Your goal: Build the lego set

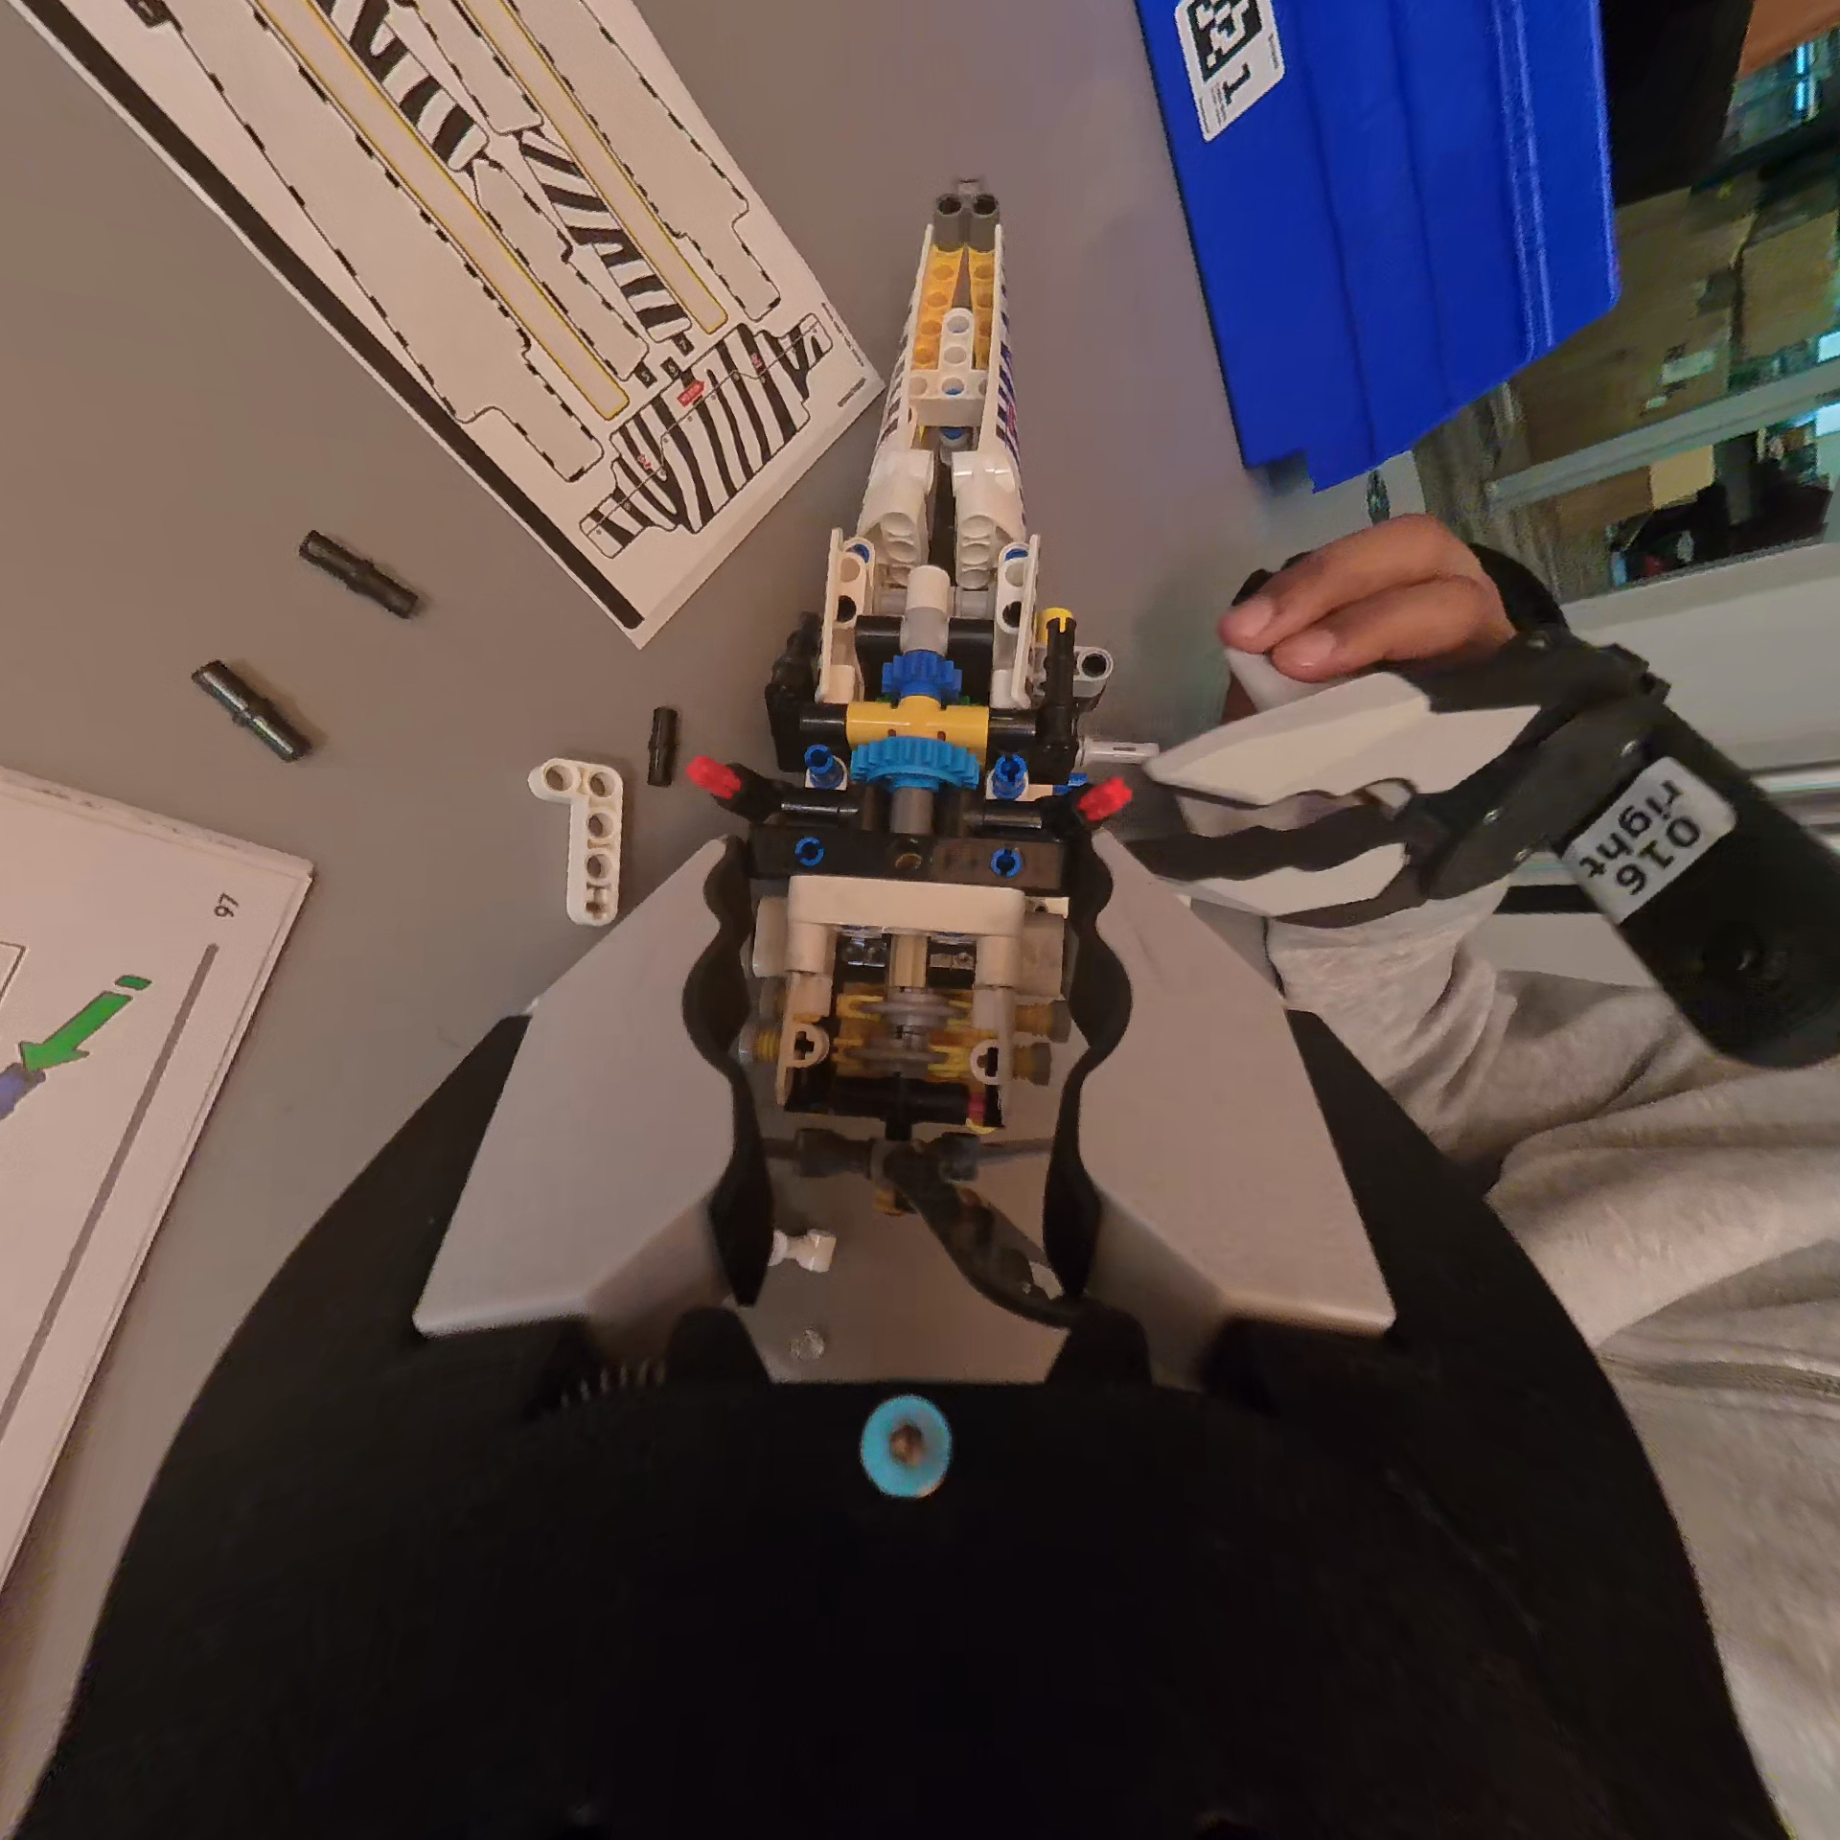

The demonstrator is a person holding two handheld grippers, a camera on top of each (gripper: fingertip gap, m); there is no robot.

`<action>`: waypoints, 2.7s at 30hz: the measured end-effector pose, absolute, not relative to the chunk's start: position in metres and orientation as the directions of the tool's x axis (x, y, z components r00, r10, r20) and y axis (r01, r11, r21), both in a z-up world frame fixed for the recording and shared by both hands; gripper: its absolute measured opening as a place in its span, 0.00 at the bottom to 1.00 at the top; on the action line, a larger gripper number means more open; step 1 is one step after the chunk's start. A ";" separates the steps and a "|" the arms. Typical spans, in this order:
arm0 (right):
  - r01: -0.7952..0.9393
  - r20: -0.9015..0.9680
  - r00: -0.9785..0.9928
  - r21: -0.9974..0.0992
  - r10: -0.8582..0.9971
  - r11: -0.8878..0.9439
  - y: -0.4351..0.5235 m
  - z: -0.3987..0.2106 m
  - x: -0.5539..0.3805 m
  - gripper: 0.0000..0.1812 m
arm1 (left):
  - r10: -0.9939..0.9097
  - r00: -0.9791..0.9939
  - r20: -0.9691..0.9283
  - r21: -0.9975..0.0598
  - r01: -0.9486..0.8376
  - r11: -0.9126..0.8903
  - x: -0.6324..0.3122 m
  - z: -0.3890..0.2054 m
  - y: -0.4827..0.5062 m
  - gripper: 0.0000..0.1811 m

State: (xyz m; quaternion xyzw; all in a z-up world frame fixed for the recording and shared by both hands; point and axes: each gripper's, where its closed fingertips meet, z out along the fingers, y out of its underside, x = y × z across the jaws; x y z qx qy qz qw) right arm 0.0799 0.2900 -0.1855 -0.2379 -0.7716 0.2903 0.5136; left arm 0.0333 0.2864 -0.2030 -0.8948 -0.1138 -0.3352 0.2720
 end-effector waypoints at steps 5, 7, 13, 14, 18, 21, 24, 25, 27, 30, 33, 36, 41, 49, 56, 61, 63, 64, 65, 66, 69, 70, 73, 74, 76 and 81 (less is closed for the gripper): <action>0.117 0.774 -0.331 -0.533 0.539 0.838 0.290 -0.198 0.070 0.11 | 0.000 0.775 0.632 -0.437 0.357 -0.825 0.036 -0.204 0.289 0.36; 0.145 0.796 -0.331 -0.487 0.506 0.861 0.293 -0.203 0.067 0.11 | -0.008 0.783 0.622 -0.448 0.347 -0.824 0.037 -0.204 0.289 0.36; 0.189 0.859 -0.310 -0.364 0.407 0.912 0.298 -0.210 0.061 0.07 | -0.020 0.816 0.577 -0.471 0.313 -0.825 0.040 -0.205 0.289 0.35; 0.189 0.867 -0.309 -0.346 0.390 0.919 0.298 -0.211 0.060 0.06 | -0.022 0.821 0.571 -0.475 0.309 -0.824 0.040 -0.205 0.289 0.35; 0.192 0.880 -0.312 -0.312 0.359 0.931 0.297 -0.211 0.060 0.06 | -0.023 0.824 0.566 -0.485 0.311 -0.818 0.040 -0.206 0.289 0.35; 0.197 0.875 -0.325 -0.308 0.358 0.931 0.296 -0.212 0.061 0.05 | -0.026 0.831 0.556 -0.494 0.305 -0.814 0.040 -0.206 0.289 0.35; 0.200 0.870 -0.335 -0.311 0.363 0.929 0.295 -0.213 0.061 0.05 | -0.027 0.841 0.541 -0.501 0.296 -0.813 0.039 -0.206 0.289 0.35; 0.201 0.867 -0.336 -0.315 0.367 0.928 0.295 -0.213 0.062 0.05 | -0.028 0.841 0.540 -0.503 0.296 -0.812 0.039 -0.206 0.289 0.35; 0.203 0.861 -0.339 -0.328 0.380 0.923 0.294 -0.212 0.062 0.05 | -0.028 0.839 0.544 -0.504 0.300 -0.810 0.038 -0.205 0.289 0.34; 0.207 0.844 -0.342 -0.362 0.414 0.909 0.294 -0.212 0.062 0.05 | -0.030 0.841 0.541 -0.510 0.299 -0.807 0.038 -0.205 0.290 0.34; 0.212 0.823 -0.347 -0.398 0.450 0.892 0.294 -0.213 0.063 0.04 | -0.033 0.856 0.517 -0.522 0.284 -0.805 0.039 -0.205 0.292 0.34; 0.217 0.794 -0.355 -0.443 0.493 0.870 0.294 -0.213 0.065 0.04 | -0.035 0.866 0.498 -0.530 0.273 -0.803 0.039 -0.205 0.293 0.34; 0.223 0.748 -0.367 -0.506 0.553 0.833 0.294 -0.211 0.068 0.04 | -0.036 0.869 0.493 -0.535 0.271 -0.800 0.039 -0.204 0.294 0.33; 0.226 0.727 -0.373 -0.531 0.576 0.817 0.292 -0.209 0.068 0.03 | -0.035 0.870 0.491 -0.541 0.273 -0.795 0.039 -0.204 0.294 0.33; 0.214 0.761 -0.365 -0.492 0.536 0.844 0.293 -0.211 0.067 0.04 | -0.056 0.865 0.498 -0.571 0.279 -0.773 0.040 -0.203 0.296 0.34; 0.219 0.771 -0.354 -0.481 0.529 0.849 0.295 -0.211 0.064 0.04 | -0.069 0.856 0.512 -0.598 0.298 -0.744 0.041 -0.197 0.300 0.41; 0.217 0.768 -0.345 -0.494 0.540 0.842 0.295 -0.209 0.064 0.04 | -0.070 0.861 0.504 -0.625 0.307 -0.718 0.039 -0.191 0.303 0.40; 0.213 0.767 -0.340 -0.501 0.544 0.839 0.295 -0.208 0.063 0.04 | -0.073 0.863 0.500 -0.639 0.310 -0.704 0.038 -0.187 0.304 0.40; 0.207 0.768 -0.334 -0.505 0.546 0.838 0.295 -0.206 0.063 0.04 | -0.077 0.865 0.497 -0.654 0.315 -0.687 0.037 -0.182 0.305 0.40; 0.202 0.771 -0.326 -0.509 0.548 0.837 0.295 -0.204 0.062 0.04 | -0.081 0.866 0.494 -0.667 0.318 -0.673 0.036 -0.178 0.305 0.41; 0.194 0.780 -0.308 -0.510 0.545 0.838 0.294 -0.200 0.061 0.04 | -0.106 0.862 0.496 -0.684 0.313 -0.659 0.037 -0.171 0.304 0.43; 0.207 0.785 -0.306 -0.498 0.539 0.842 0.297 -0.202 0.061 0.04 | -0.119 0.855 0.505 -0.692 0.318 -0.648 0.037 -0.168 0.303 0.44; 0.264 0.802 -0.299 -0.451 0.517 0.853 0.308 -0.207 0.062 0.04 | -0.178 0.818 0.547 -0.731 0.363 -0.578 0.032 -0.145 0.300 0.44; 0.272 0.814 -0.279 -0.441 0.509 0.855 0.312 -0.204 0.062 0.04 | -0.210 0.805 0.555 -0.754 0.381 -0.535 0.030 -0.134 0.298 0.44; 0.272 0.815 -0.232 -0.470 0.531 0.840 0.317 -0.196 0.061 0.04 | -0.257 0.798 0.545 -0.805 0.413 -0.425 0.019 -0.112 0.296 0.44; 0.227 0.742 -0.082 -0.636 0.665 0.738 0.331 -0.159 0.066 0.04 | -0.267 0.836 0.478 -0.878 0.450 -0.162 -0.016 -0.076 0.283 0.43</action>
